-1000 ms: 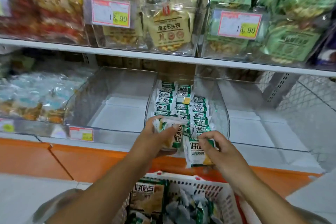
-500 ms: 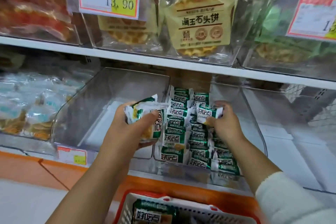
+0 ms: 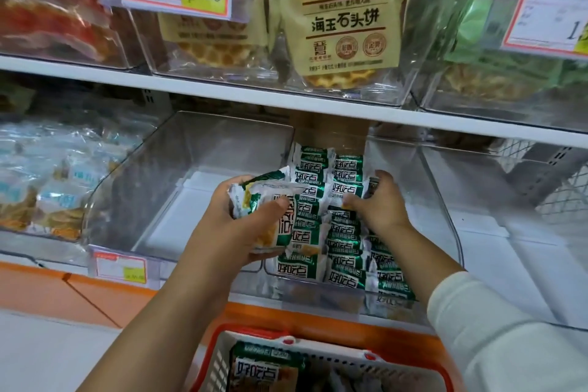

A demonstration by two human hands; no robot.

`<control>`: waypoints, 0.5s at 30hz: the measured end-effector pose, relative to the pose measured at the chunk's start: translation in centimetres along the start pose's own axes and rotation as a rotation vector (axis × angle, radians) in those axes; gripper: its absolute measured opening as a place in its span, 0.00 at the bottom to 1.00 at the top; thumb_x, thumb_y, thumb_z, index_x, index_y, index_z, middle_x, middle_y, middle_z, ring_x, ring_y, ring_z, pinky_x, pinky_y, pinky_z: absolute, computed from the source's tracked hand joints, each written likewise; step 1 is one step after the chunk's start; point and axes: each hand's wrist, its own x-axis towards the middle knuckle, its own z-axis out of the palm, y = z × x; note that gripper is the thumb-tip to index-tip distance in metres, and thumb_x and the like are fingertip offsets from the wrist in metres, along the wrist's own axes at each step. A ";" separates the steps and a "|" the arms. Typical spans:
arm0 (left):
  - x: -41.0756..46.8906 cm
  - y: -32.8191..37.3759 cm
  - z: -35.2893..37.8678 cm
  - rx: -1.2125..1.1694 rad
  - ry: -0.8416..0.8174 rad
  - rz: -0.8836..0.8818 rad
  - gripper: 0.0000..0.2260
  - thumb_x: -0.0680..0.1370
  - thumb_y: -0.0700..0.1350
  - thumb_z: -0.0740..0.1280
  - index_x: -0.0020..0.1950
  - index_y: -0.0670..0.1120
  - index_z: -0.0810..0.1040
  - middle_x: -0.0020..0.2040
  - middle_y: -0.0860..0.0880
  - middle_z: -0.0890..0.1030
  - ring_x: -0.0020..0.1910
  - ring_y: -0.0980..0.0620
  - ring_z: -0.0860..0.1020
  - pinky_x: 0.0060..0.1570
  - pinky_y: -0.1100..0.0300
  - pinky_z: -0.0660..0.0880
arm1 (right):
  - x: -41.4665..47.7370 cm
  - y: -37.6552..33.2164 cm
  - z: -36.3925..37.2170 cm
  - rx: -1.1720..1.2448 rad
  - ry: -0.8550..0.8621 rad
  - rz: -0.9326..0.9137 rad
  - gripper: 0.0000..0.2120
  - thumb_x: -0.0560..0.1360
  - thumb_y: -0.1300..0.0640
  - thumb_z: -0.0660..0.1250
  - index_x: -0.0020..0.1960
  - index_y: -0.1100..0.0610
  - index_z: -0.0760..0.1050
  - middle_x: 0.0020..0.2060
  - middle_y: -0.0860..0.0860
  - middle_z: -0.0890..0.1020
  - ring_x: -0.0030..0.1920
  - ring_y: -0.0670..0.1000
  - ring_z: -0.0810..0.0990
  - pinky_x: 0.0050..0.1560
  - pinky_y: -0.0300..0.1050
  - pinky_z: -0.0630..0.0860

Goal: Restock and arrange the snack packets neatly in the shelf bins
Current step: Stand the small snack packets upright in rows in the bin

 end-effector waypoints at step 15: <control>-3.1 -0.4 3.5 -0.109 -0.168 -0.092 0.18 0.78 0.43 0.69 0.66 0.52 0.71 0.54 0.46 0.84 0.51 0.46 0.85 0.51 0.45 0.82 | -15.3 -3.8 -4.9 0.340 -0.389 -0.036 0.16 0.72 0.44 0.71 0.59 0.44 0.76 0.51 0.41 0.82 0.52 0.42 0.80 0.55 0.44 0.77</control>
